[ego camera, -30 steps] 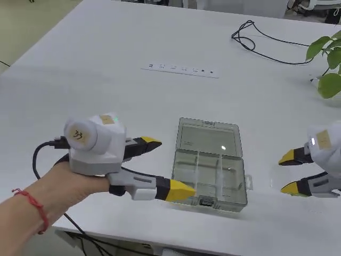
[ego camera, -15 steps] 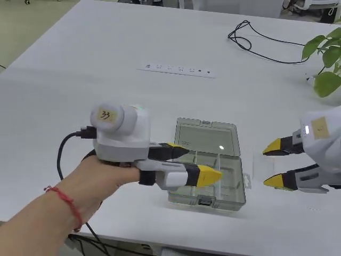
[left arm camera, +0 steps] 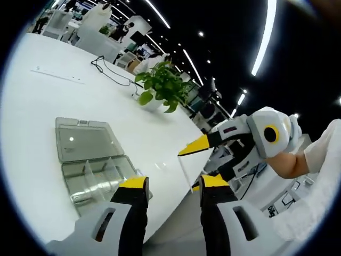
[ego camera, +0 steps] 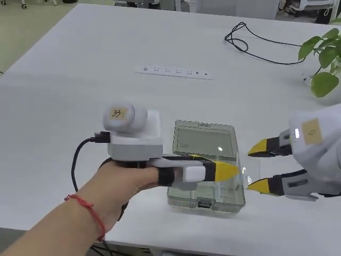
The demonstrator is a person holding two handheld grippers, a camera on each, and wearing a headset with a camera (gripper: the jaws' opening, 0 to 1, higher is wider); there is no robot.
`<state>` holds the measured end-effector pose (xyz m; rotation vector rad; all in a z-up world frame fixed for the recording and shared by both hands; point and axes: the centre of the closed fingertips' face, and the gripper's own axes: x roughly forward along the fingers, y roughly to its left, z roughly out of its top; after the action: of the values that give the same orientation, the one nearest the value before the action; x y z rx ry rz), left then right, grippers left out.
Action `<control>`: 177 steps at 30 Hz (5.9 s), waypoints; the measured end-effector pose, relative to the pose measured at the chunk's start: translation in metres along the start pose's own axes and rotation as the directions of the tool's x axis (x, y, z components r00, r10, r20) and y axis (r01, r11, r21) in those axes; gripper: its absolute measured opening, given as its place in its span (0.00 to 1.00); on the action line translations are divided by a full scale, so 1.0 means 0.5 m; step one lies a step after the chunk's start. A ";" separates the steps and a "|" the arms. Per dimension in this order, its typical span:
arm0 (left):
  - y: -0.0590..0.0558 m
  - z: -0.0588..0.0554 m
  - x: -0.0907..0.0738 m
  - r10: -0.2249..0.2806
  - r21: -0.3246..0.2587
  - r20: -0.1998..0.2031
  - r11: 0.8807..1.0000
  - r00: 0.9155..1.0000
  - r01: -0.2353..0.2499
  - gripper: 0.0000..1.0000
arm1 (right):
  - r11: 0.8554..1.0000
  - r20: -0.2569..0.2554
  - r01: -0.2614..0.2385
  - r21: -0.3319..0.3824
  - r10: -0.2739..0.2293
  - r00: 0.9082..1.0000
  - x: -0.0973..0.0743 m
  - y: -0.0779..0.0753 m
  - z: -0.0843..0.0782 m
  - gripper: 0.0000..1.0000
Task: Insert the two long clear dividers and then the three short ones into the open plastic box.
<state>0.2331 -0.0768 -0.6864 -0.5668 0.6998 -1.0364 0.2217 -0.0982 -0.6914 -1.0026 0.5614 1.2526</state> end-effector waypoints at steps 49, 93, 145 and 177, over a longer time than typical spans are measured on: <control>-0.029 -0.030 0.016 -0.082 0.002 -0.013 0.997 0.997 0.082 0.00 | 1.000 0.078 0.010 0.029 -0.012 0.997 -0.036 -0.003 0.050 0.33; -0.142 -0.060 -0.038 -0.299 0.536 -0.131 0.781 0.945 0.321 0.00 | 0.866 0.275 -0.474 0.157 0.423 0.863 -0.091 0.081 0.111 0.03; -0.022 -0.040 -0.097 -0.085 0.567 -0.042 0.818 0.996 0.094 0.39 | 0.903 0.280 -0.372 0.213 0.308 0.909 -0.068 0.002 0.096 0.03; 0.108 -0.047 -0.149 0.132 0.572 0.007 0.812 0.991 -0.112 1.00 | 0.926 0.229 -0.267 0.268 0.208 0.951 0.093 -0.077 0.028 0.03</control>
<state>0.2217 0.0105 -0.7217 0.0240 0.4103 -1.0713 0.2684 -0.0625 -0.7107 -0.5616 0.7074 1.4152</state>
